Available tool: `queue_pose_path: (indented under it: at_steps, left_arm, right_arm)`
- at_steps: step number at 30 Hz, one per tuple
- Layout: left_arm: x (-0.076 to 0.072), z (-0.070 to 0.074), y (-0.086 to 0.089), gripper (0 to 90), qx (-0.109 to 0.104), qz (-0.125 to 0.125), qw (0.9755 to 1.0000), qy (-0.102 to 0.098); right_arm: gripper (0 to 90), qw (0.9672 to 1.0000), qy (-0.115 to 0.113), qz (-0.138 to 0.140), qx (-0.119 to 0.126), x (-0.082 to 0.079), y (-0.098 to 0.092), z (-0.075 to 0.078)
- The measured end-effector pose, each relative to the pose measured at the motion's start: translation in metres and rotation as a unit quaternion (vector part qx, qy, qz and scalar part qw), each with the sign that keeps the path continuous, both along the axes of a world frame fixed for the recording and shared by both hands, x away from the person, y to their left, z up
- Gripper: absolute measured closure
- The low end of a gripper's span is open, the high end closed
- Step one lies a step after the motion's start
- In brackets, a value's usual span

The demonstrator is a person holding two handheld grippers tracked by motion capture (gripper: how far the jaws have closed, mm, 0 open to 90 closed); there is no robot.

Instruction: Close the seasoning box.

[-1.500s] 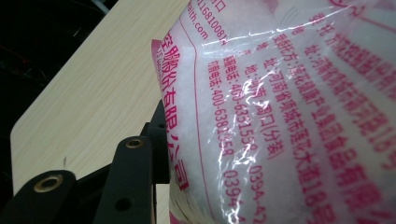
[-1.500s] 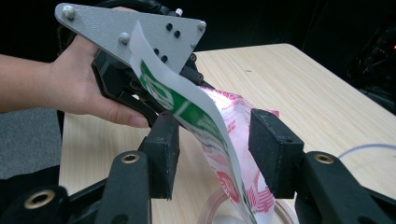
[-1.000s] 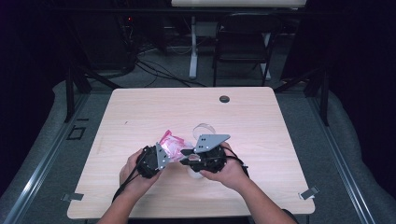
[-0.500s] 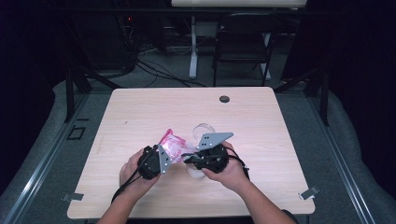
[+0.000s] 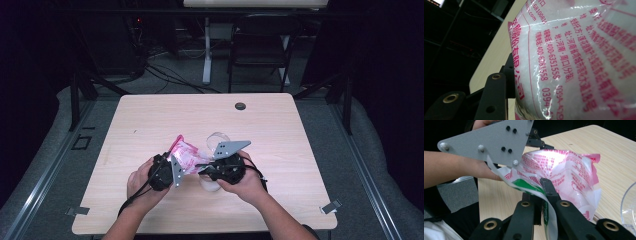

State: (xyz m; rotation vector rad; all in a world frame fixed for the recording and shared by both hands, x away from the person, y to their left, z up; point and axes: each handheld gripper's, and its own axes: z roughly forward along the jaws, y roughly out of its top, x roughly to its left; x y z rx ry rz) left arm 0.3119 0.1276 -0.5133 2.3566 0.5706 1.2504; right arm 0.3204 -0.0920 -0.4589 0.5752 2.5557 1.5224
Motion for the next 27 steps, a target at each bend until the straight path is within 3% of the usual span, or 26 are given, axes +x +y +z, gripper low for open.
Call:
queue_pose_path:
  at_steps: [1,5,14,27]
  left_arm:
    - [0.000,0.004,0.000,59.8,0.023,0.000,0.9997,-0.003]
    - [0.001,0.008,-0.001,59.8,0.045,-0.001,0.9988,-0.019]
    - [0.001,0.016,-0.003,60.3,0.083,0.000,0.9959,-0.036]
    - [-0.002,0.033,-0.003,60.5,0.133,0.000,0.9883,-0.074]
  right_arm:
    - [88.3,1.0000,0.000,-0.002,0.002,0.000,-0.001,0.000]
    - [88.2,1.0000,-0.001,-0.005,0.003,0.001,-0.003,0.001]
    - [88.0,1.0000,-0.004,-0.007,-0.004,0.002,-0.004,0.000]
    - [88.0,0.9999,-0.006,-0.010,-0.001,0.002,-0.006,0.000]
